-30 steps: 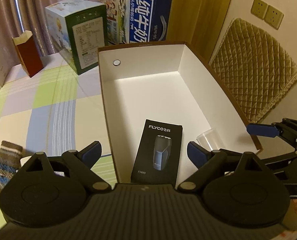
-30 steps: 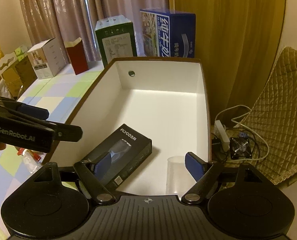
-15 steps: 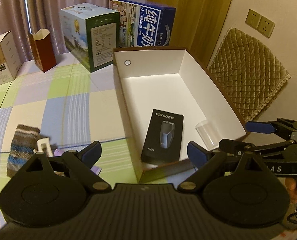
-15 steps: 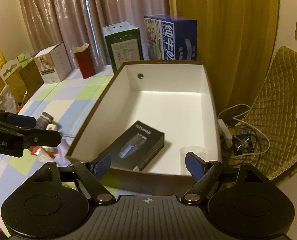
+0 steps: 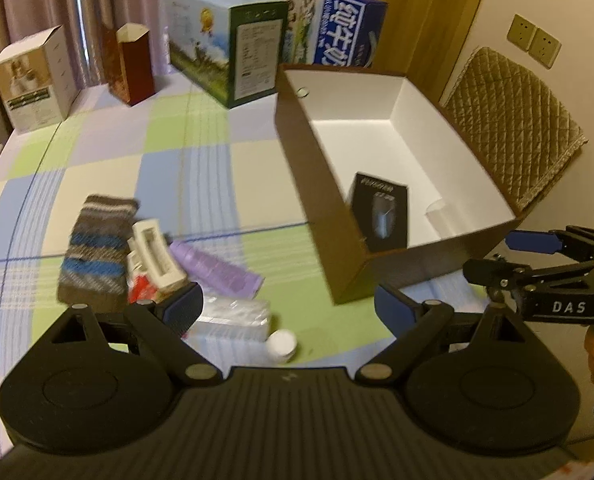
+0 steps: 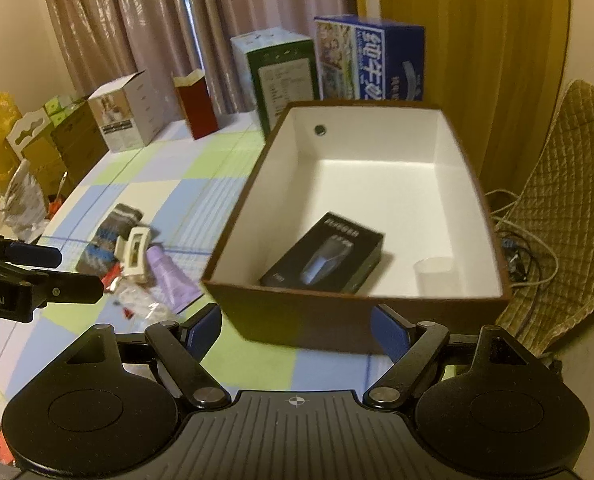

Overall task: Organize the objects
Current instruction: 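Move both tools back to the table and grasp the white bottle with the right tool, then grasp the clear swab box with the left tool while the right tool lifts the white bottle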

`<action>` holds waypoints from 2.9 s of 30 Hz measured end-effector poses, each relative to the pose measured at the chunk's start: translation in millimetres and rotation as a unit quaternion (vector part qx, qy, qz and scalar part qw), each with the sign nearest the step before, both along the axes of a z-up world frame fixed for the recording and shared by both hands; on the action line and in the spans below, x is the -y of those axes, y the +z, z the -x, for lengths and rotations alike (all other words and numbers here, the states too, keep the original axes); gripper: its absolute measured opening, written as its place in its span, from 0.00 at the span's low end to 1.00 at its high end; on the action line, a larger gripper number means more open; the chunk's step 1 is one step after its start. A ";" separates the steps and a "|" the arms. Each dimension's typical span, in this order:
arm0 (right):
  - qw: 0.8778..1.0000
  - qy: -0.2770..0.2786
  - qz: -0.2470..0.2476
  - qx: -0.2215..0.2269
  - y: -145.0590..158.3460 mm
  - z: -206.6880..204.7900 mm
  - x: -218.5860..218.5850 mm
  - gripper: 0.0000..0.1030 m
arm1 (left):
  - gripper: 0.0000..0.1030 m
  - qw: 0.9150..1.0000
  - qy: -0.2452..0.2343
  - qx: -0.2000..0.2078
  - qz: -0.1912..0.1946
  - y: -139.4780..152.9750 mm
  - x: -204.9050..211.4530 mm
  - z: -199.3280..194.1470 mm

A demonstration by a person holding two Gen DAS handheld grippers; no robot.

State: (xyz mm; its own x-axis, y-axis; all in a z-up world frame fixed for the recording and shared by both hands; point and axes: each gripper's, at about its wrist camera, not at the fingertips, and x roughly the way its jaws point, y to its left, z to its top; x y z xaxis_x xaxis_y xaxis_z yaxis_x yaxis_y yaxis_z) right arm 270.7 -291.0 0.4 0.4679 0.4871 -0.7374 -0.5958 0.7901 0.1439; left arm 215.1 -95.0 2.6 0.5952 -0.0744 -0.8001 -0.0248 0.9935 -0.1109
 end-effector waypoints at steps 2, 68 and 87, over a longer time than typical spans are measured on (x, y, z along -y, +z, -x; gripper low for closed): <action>1.000 0.003 0.001 -0.005 -2.4 7.5 -6.3 0.77 | 0.88 1.000 0.002 -0.004 -0.003 -2.9 -9.4 6.5; 0.998 0.014 0.043 -0.035 -104.9 42.3 -120.4 0.21 | 0.88 0.998 -0.008 -0.067 -0.014 -91.7 -84.6 5.1; 0.986 -0.159 0.040 -0.037 -84.9 17.9 -14.2 0.21 | 0.88 0.995 -0.074 -0.066 -0.032 -118.4 -36.3 -51.9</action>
